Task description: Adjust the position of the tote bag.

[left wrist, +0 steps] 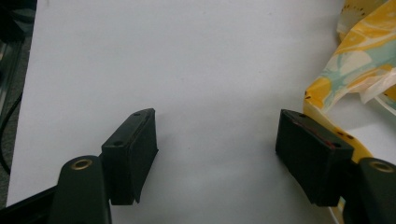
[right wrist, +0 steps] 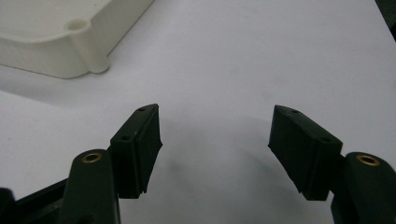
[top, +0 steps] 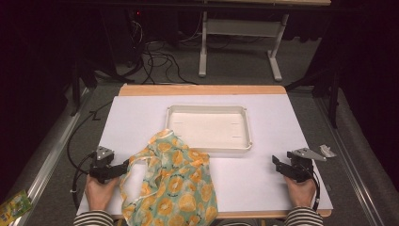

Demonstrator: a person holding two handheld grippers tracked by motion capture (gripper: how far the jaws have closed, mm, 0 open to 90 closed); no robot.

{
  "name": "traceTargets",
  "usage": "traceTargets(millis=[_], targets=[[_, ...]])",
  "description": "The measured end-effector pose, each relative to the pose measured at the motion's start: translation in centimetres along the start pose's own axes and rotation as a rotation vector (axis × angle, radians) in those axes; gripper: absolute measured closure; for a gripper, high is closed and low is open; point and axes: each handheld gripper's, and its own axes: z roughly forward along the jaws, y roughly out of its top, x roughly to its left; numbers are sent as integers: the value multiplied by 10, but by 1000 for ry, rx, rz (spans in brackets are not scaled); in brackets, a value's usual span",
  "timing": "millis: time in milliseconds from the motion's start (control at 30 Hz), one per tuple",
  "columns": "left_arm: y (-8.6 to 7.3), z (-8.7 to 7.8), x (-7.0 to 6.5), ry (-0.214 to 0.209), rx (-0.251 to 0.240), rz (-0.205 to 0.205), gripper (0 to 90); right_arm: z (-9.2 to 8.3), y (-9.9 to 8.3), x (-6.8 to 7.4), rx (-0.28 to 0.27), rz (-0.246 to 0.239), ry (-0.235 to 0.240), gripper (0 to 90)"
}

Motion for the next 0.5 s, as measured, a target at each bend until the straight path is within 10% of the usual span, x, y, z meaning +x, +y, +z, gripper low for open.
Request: traceTargets(millis=[500], targets=[[0,-2,7,-41,-17,-57,315,1,0,0,6,-11,3,343]])
